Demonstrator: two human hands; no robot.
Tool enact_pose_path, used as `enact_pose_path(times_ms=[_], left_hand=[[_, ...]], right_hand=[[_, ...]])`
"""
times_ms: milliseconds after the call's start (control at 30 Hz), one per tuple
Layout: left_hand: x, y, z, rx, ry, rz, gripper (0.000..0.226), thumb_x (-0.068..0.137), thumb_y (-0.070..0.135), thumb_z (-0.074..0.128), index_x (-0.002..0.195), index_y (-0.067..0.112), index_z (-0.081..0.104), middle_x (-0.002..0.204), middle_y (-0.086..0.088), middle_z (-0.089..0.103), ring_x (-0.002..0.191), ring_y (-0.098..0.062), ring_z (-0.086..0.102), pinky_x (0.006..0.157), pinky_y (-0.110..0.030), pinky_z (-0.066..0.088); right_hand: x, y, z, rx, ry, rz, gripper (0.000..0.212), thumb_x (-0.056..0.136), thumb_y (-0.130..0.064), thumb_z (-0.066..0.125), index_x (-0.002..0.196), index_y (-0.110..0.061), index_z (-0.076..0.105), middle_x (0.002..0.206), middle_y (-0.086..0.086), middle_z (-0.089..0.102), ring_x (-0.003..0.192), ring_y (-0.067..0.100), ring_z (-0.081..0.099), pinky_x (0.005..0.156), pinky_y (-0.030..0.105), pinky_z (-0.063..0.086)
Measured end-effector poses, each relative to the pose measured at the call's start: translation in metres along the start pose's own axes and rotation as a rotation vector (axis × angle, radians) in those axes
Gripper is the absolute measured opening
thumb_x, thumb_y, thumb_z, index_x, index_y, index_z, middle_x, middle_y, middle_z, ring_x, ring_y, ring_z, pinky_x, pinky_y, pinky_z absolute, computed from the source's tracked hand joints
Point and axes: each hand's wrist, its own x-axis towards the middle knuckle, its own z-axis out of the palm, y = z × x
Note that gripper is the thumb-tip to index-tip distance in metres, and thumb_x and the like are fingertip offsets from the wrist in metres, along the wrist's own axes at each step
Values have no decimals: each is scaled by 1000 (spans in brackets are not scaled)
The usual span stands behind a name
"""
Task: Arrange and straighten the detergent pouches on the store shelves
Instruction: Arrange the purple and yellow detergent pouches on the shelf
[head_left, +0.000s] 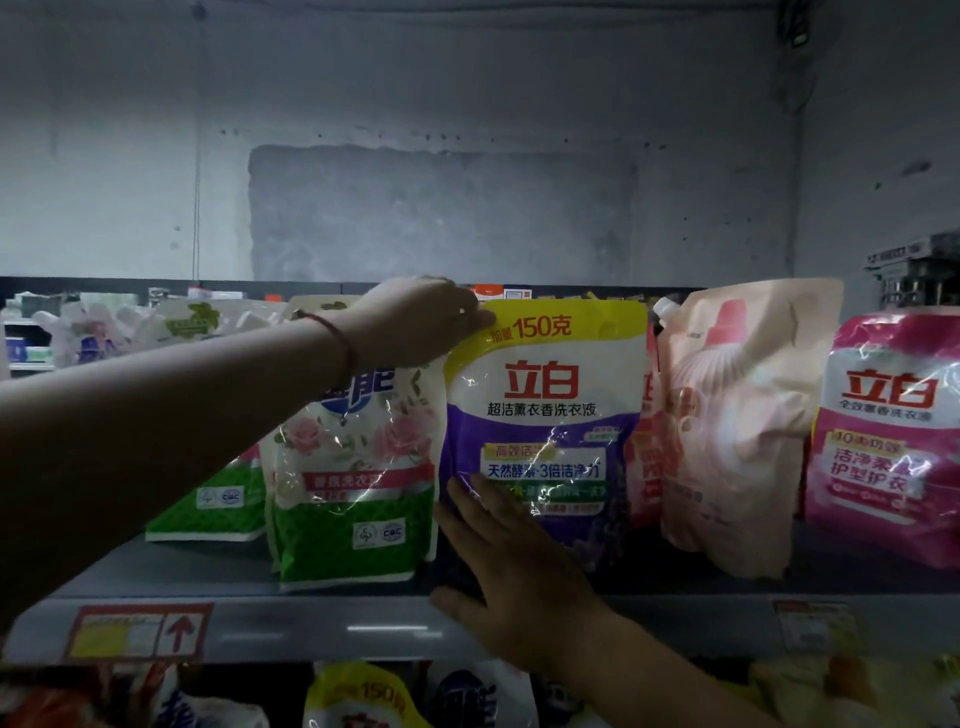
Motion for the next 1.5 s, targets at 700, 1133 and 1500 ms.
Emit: enact_pose_path(times_ms=[700,1133,1500], left_hand=[[-166,37,54,50,-193,-63,80,86,69,21,155,27,18,157,-4,32,145,-27,30,118,-45,29],[-106,172,74,30,-116,141,81,81,69,19,136,24,57,130,-8,63,117,-31,60,95,-47,51],[-6,339,109,63,-64,207,69,80,63,37,126,20,64,124,-14,67,110,-35,66,85,-47,56]], right_hand=[[-51,-31,-108,-176,-247,481,72,93,-54,54,153,-33,22,162,-6,18,147,15,18,117,33,22],[-149,49,-151,-258,-197,719,71,92,-53,55,151,-25,27,154,0,32,142,22,29,114,38,29],[-254,207,-185,-141,-65,754,70,89,-52,60,148,-27,32,146,-4,42,131,19,42,107,41,39]])
